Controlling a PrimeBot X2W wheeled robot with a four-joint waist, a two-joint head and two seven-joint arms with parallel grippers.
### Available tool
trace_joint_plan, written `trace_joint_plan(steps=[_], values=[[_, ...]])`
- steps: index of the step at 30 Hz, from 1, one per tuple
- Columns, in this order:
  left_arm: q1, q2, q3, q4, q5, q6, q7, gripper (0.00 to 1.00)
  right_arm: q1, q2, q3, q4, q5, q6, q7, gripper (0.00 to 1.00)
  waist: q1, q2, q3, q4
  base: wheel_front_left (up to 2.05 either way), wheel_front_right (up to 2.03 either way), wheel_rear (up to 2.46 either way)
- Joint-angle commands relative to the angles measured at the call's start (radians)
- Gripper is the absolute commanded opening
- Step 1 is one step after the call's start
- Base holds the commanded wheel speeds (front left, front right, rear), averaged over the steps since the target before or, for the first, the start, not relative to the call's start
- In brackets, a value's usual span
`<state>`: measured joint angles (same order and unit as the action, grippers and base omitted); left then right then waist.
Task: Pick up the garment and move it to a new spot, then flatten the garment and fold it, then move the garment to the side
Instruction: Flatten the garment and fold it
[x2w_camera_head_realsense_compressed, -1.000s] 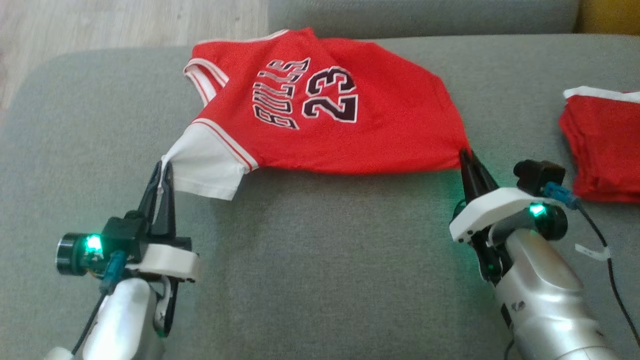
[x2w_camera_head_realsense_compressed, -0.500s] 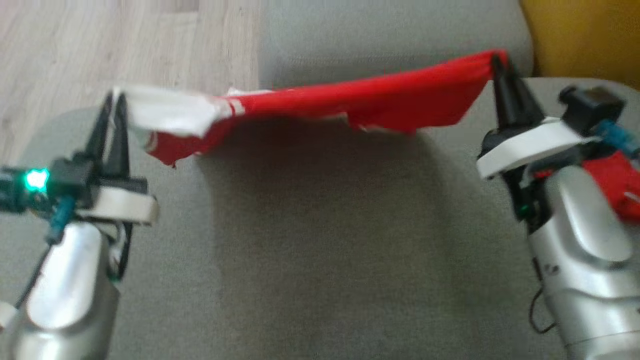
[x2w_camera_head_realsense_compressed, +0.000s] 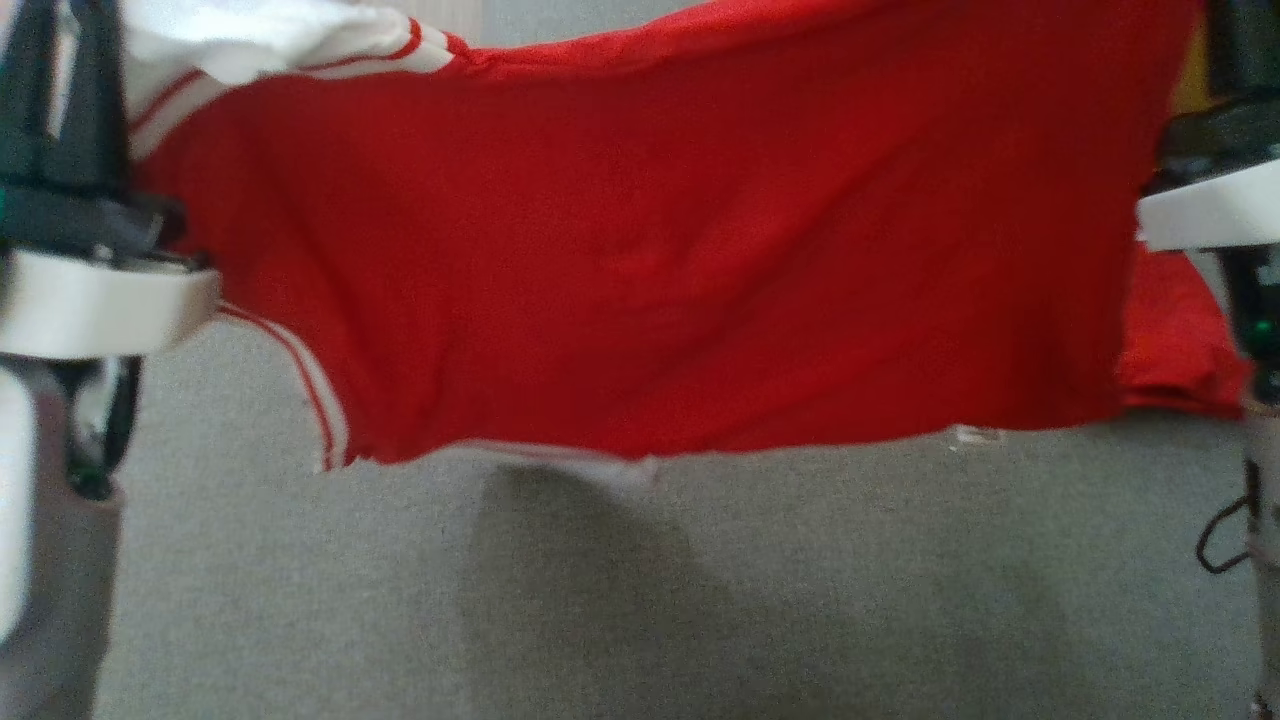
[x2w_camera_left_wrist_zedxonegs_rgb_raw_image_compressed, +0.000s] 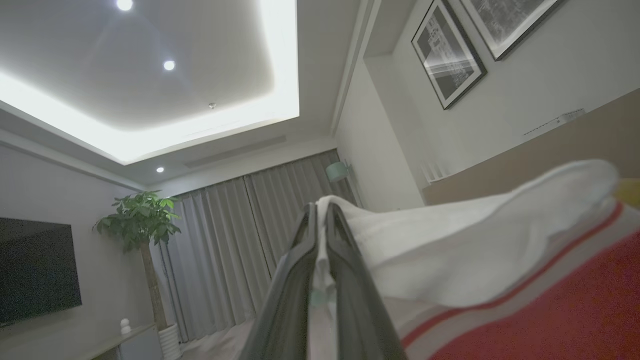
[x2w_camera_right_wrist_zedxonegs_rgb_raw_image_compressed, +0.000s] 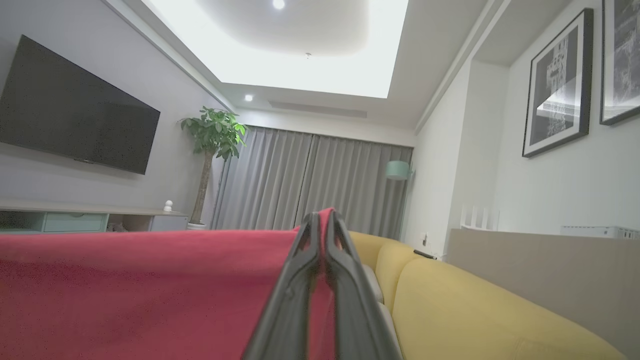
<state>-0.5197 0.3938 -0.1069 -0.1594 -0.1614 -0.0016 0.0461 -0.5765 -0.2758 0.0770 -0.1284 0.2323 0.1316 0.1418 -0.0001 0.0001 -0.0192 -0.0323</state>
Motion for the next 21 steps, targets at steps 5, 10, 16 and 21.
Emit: trace_joint_plan(steps=[5,10,16,21], values=[[-0.140,0.083,0.061,-0.080,-0.038,-0.033,0.088,0.00,-0.015,-0.013,-0.029,-0.135,-0.017,-0.001,0.092,0.00,0.0001,-0.0001,0.076,-0.005,0.00,0.00,0.00],[-0.314,0.107,0.010,0.064,-0.073,-0.090,0.124,0.00,-0.138,-0.021,-0.005,-0.063,-0.010,-0.001,0.123,0.00,0.0001,-0.0001,0.204,-0.009,0.00,0.00,0.00],[-0.660,0.129,-0.097,0.384,-0.025,-0.120,0.059,0.00,-0.465,-0.026,0.075,0.268,-0.007,-0.001,0.058,0.00,0.0001,-0.0001,0.355,-0.018,0.00,0.00,0.00],[-0.961,0.097,-0.099,0.654,0.022,-0.086,-0.094,0.00,-0.736,0.002,0.081,0.557,-0.065,-0.001,-0.106,0.00,0.0001,-0.0001,0.422,-0.014,0.00,0.00,0.00]])
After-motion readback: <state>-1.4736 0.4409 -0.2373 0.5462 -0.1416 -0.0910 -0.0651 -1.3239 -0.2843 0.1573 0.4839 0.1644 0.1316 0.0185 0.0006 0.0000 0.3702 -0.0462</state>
